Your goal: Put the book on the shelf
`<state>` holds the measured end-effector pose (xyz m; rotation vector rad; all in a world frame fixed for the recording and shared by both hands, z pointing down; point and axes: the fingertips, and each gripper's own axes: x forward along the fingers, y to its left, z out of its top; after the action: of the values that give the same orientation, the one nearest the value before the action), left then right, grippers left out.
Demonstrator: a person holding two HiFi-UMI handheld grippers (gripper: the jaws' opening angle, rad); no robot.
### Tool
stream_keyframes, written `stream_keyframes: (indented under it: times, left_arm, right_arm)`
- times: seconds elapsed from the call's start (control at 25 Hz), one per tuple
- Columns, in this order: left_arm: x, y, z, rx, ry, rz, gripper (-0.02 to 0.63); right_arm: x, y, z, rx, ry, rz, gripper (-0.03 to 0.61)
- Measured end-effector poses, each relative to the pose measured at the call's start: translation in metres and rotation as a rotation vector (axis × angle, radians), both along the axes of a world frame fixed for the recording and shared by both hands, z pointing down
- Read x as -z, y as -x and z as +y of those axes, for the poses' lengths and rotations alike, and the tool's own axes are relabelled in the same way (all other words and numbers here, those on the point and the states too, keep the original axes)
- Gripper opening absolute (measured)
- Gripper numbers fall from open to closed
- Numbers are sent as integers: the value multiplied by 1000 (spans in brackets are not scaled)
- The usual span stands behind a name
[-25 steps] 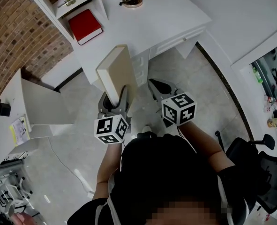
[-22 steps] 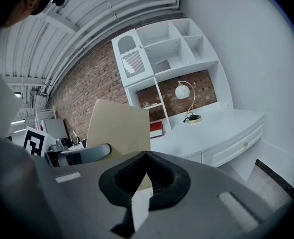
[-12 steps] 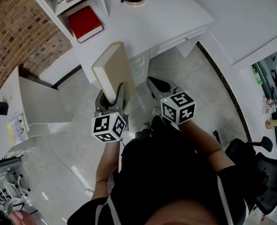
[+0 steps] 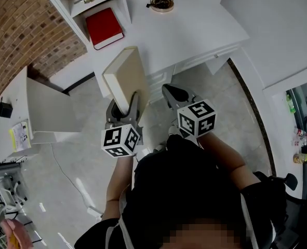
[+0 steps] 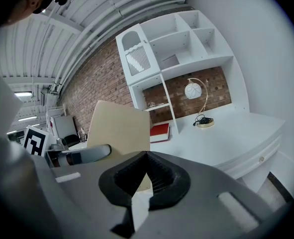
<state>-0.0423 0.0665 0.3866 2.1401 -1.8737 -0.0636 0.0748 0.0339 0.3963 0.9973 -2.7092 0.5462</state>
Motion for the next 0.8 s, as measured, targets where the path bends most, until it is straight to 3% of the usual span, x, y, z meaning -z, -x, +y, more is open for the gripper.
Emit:
stream_keyframes:
  times: [0.8]
  left_arm:
    - [3, -9, -45, 83, -4, -17, 210]
  right_arm:
    - [3, -1, -57, 100, -25, -10, -3]
